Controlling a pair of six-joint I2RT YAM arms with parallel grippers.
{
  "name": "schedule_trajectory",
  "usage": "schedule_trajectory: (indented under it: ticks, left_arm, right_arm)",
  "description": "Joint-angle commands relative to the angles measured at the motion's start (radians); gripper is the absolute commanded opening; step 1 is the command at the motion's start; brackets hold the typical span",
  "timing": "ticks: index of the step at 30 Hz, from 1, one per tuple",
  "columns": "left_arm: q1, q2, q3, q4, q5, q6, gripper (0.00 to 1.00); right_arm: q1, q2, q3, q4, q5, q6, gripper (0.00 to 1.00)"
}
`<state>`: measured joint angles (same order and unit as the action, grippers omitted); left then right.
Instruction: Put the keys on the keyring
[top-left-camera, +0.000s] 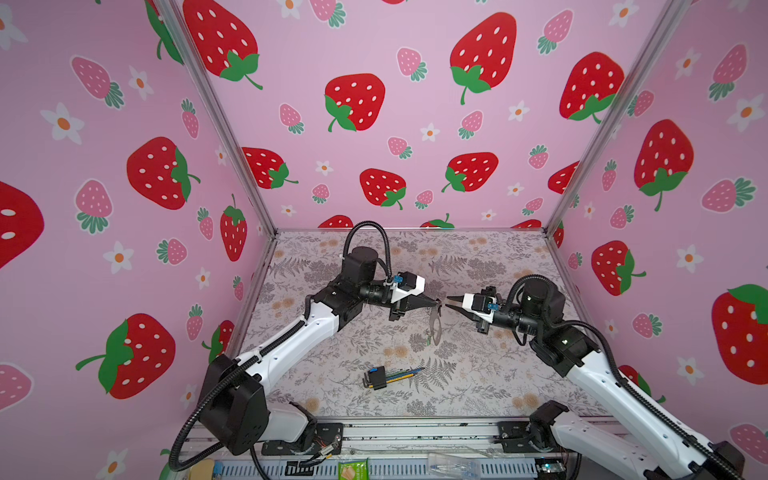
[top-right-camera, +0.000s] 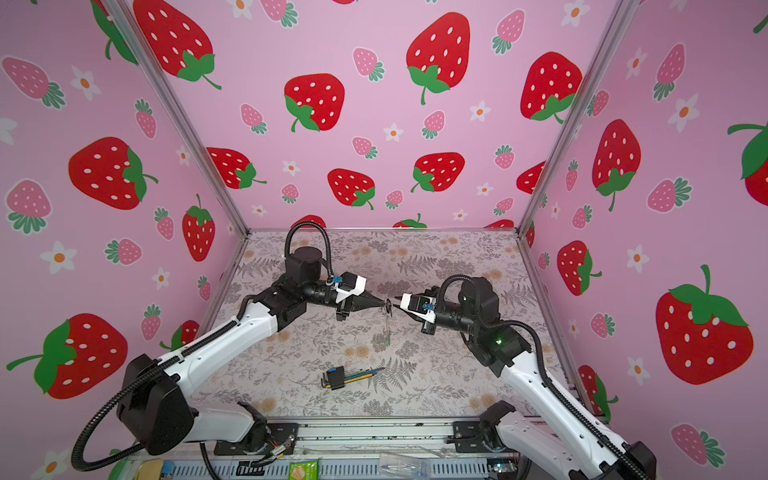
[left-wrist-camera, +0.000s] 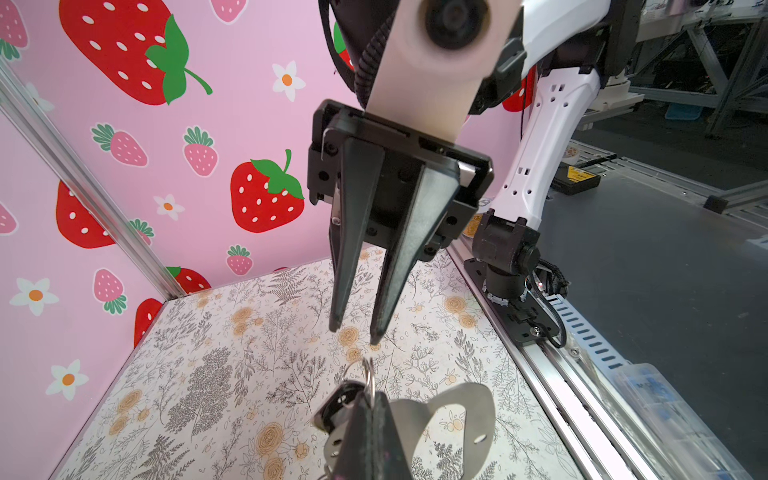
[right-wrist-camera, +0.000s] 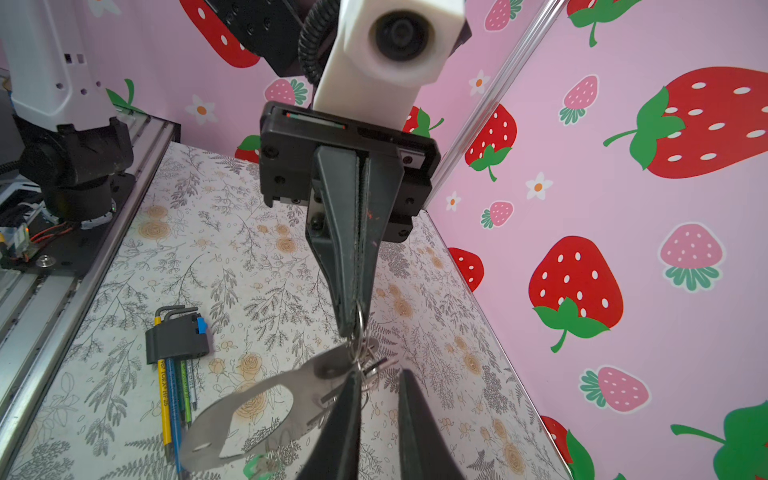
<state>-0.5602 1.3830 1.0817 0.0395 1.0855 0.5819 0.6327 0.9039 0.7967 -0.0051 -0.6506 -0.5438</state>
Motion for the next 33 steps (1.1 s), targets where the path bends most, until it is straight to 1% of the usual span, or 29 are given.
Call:
schedule_trajectory:
  ticks: [1,5,10,16,23,29,33]
  left_arm:
    - [-0.003,-0.003,0.054,-0.003,0.043,0.008,0.0]
    - [-0.003,0.002,0.058,-0.005,0.047,0.004,0.0]
    - [-0.003,0.007,0.062,-0.009,0.047,0.005,0.0]
    - [-0.004,0.016,0.074,-0.039,0.05,0.021,0.0]
    - [-0.004,0.019,0.082,-0.059,0.051,0.038,0.0]
    - [-0.004,0.024,0.085,-0.06,0.053,0.038,0.0]
    - [-0.004,0.029,0.092,-0.06,0.054,0.034,0.0]
  right_arm:
    - [0.005,-0.001,0.032,-0.058,-0.011,-0.106,0.21]
    - [0.014,0.0,0.035,-0.065,-0.006,-0.146,0.2]
    - [0.019,0.015,0.03,-0.045,0.0,-0.161,0.17]
    - [0.027,0.023,0.015,0.003,0.021,-0.149,0.17]
    - [0.032,0.013,0.017,0.015,0.067,-0.148,0.17]
    - [0.032,0.014,0.01,0.02,0.027,-0.147,0.18]
    - [0.038,0.013,0.018,0.019,0.01,-0.152,0.17]
